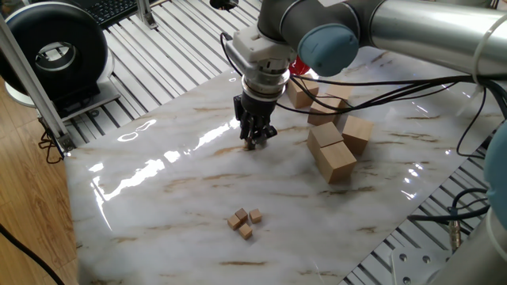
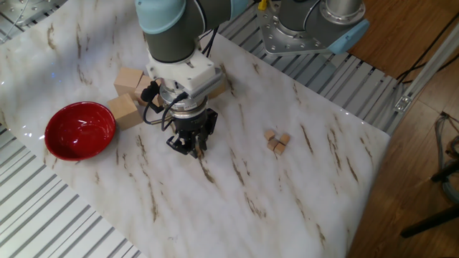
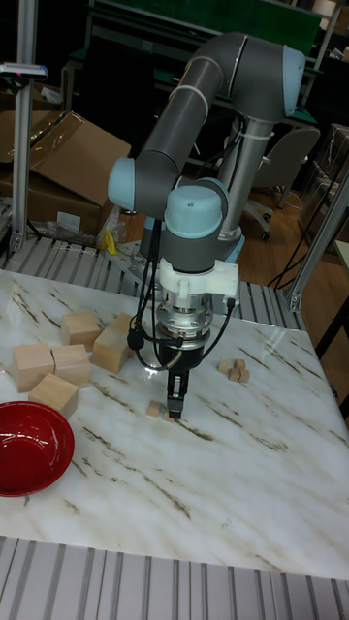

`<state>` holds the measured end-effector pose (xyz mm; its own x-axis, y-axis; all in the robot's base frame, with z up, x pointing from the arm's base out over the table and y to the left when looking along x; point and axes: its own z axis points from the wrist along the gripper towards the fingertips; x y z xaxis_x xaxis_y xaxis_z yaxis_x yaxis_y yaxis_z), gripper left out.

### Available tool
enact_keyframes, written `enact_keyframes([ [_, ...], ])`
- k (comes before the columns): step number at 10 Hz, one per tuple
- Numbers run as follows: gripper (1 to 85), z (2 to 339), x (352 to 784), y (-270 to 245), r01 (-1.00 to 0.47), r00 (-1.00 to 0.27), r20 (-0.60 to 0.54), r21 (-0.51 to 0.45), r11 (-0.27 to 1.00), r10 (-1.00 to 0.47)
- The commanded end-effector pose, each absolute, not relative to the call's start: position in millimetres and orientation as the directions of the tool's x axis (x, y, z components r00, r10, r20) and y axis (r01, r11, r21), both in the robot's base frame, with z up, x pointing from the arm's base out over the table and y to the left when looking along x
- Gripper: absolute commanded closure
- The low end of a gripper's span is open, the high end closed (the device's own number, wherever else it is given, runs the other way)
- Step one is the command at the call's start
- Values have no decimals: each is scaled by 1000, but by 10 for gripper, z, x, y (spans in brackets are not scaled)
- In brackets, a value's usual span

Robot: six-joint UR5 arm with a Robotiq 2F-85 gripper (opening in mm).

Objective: Stack the blocks into a pyramid shape

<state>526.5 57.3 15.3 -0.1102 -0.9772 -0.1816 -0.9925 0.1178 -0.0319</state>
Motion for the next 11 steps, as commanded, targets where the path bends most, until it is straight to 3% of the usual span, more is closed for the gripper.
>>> enact_keyframes([
  [1, 553, 156, 5275, 540, -993, -109, -173, -35, 117, -979],
  [11, 493, 141, 5352, 583, -994, -79, -170, -58, 90, -982],
])
